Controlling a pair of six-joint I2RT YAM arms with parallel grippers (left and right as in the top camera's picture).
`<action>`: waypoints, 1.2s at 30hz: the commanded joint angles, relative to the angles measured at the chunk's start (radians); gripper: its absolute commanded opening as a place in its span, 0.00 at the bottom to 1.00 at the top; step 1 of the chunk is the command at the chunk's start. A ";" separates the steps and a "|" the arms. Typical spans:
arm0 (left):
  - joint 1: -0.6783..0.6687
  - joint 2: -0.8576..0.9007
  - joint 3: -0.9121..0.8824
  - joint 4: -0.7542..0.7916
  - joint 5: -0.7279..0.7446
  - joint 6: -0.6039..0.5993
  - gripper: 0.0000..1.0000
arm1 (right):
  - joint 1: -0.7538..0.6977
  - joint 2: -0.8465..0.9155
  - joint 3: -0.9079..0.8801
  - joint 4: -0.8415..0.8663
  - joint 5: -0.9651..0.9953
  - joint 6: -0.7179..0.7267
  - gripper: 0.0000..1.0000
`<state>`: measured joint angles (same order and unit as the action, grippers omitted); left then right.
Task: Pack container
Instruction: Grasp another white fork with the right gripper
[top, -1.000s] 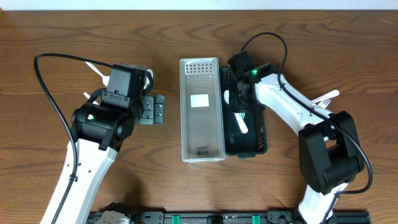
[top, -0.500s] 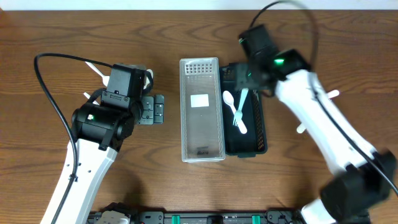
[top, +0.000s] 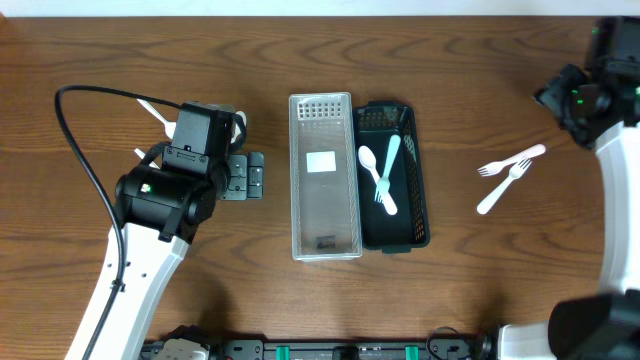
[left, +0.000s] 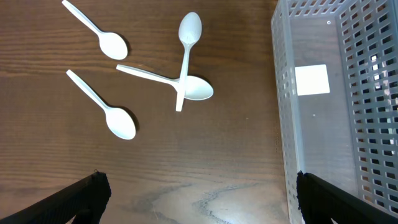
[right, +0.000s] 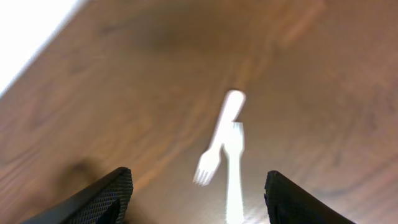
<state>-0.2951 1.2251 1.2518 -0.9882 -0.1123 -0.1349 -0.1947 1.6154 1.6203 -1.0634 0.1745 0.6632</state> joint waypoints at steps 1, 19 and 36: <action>0.005 -0.004 0.016 -0.003 -0.012 -0.008 0.98 | -0.053 0.085 -0.044 -0.008 -0.042 0.005 0.71; 0.005 -0.004 0.016 -0.002 -0.012 -0.008 0.98 | -0.079 0.369 -0.153 0.035 -0.070 -0.026 0.67; 0.005 -0.004 0.016 -0.002 -0.012 -0.008 0.98 | -0.079 0.371 -0.309 0.147 -0.071 -0.028 0.68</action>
<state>-0.2951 1.2251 1.2518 -0.9878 -0.1123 -0.1349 -0.2680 1.9766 1.3193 -0.9211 0.1013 0.6453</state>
